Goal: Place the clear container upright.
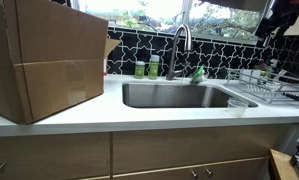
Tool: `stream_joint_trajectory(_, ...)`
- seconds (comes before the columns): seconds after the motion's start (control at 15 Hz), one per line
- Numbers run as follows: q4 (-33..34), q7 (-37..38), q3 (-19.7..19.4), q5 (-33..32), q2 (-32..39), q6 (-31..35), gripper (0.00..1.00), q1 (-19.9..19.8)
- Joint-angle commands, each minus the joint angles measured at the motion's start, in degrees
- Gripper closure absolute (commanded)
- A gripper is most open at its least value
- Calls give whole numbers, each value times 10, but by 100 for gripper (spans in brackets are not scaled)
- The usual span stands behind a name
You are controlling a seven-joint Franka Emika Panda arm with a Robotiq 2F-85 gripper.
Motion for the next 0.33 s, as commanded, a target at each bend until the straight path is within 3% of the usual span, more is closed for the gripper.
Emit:
stream_joint_trajectory(0.0, 2, 29, -1, -9, 2, -8, 0, 7)
stream_joint_trajectory(0.27, 2, 65, 10, -15, 6, -10, 0, 4)
